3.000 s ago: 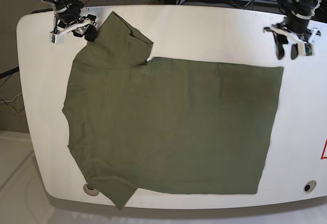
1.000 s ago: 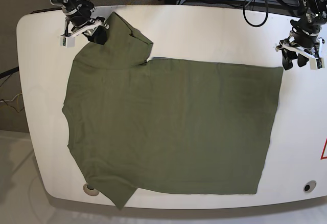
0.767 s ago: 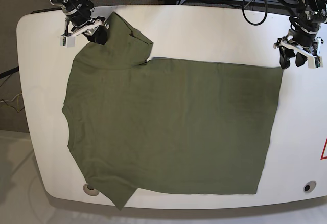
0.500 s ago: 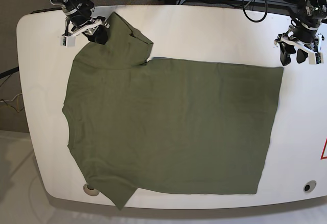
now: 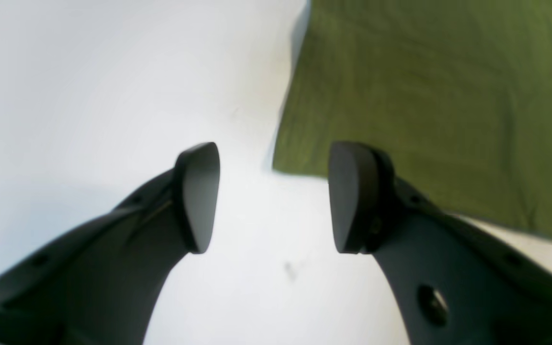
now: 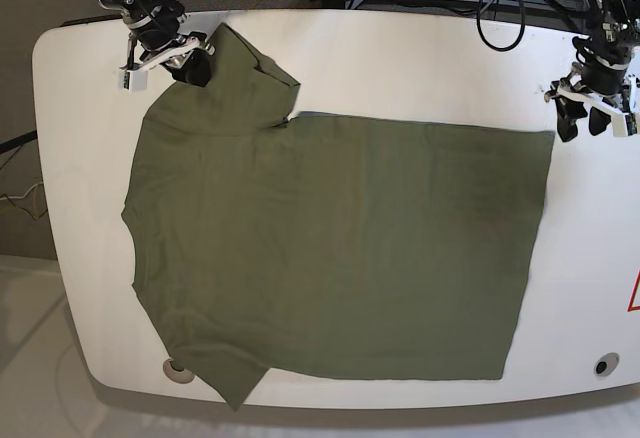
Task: Fold the T-shirt properly
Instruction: 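Position the right gripper on the sleeve corner, left gripper on the body corner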
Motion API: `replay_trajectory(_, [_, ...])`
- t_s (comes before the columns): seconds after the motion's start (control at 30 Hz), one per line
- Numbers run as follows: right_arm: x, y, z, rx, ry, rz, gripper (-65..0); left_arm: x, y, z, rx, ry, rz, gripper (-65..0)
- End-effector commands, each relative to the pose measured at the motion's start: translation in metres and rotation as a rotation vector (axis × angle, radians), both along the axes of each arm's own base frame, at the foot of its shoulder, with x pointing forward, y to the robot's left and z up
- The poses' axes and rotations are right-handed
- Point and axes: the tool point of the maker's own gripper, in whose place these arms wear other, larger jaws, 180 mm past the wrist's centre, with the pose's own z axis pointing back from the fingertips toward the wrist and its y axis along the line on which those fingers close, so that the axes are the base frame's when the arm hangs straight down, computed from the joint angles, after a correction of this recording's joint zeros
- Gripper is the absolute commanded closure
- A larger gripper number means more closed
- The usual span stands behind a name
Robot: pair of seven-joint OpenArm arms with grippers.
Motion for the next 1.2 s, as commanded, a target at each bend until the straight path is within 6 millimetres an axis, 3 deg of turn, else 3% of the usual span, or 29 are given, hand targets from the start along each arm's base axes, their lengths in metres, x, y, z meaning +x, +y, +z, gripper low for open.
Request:
replay_trajectory(0.0, [-0.001,-0.002,0.003,-0.01,-0.004,0.011,-19.1,0.008,0.005,0.008,0.007,-0.032,-0.001,-34.3])
replay_trajectory(0.3, [0.001,-0.002,0.002,-0.01,-0.007,0.013,-19.4,0.007,0.008,0.004,-0.001,-0.024,0.01,-34.1])
replay_trajectory(0.83, [-0.008,-0.005,-0.017,0.02,0.036,0.006,-19.4,0.009,0.003,0.006,-0.016,-0.033,-0.01,-34.3])
replay_trajectory(1.17, [-0.007,-0.002,-0.011,0.013,0.028,0.007,-19.3,0.005,0.009,-0.014,-0.06,0.011,-0.003,-34.8])
